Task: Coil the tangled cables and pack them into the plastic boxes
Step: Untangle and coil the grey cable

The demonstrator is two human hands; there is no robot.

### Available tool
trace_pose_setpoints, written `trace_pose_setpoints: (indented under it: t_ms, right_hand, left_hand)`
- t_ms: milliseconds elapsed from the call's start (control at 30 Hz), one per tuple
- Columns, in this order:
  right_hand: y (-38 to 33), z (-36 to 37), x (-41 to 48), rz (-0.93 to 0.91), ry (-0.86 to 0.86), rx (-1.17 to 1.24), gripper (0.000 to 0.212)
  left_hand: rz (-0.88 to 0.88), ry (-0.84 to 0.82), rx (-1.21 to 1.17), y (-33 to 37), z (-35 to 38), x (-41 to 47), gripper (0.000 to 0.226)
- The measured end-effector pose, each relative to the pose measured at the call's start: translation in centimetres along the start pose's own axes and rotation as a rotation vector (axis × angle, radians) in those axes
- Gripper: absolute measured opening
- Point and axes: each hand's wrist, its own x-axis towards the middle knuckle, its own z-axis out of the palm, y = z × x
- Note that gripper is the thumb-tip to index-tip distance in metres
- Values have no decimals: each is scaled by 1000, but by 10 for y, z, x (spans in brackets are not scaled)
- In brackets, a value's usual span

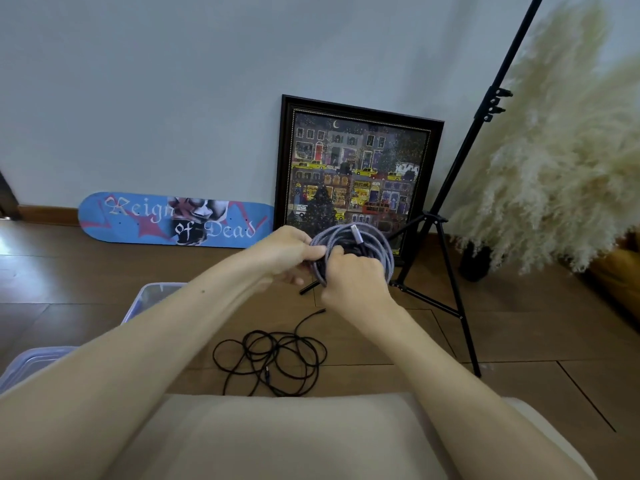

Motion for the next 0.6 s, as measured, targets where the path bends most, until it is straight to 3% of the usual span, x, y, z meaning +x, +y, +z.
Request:
trace_pose_setpoints:
  t_ms: [100,267,333,500,600]
  right_hand:
    - [8,-5,5,31,-161,315,18]
    - [22,-12,3,66,-315,944,19]
    - [25,-11,1,61,-343,1041,14]
    - [23,-11,3,228,-283,1171,31]
    - [24,-11,5,362,-293,1402,24]
  left_hand:
    - [-32,-193,-186,1,-17,-3,17]
    - [11,-286,-389,1,-21,-1,9]
    - [14,-280,-347,2,-21,-2,9]
    - [60,-222,-400,8,-9,-4,9]
    - [235,-53,-177,12,0,-4,14]
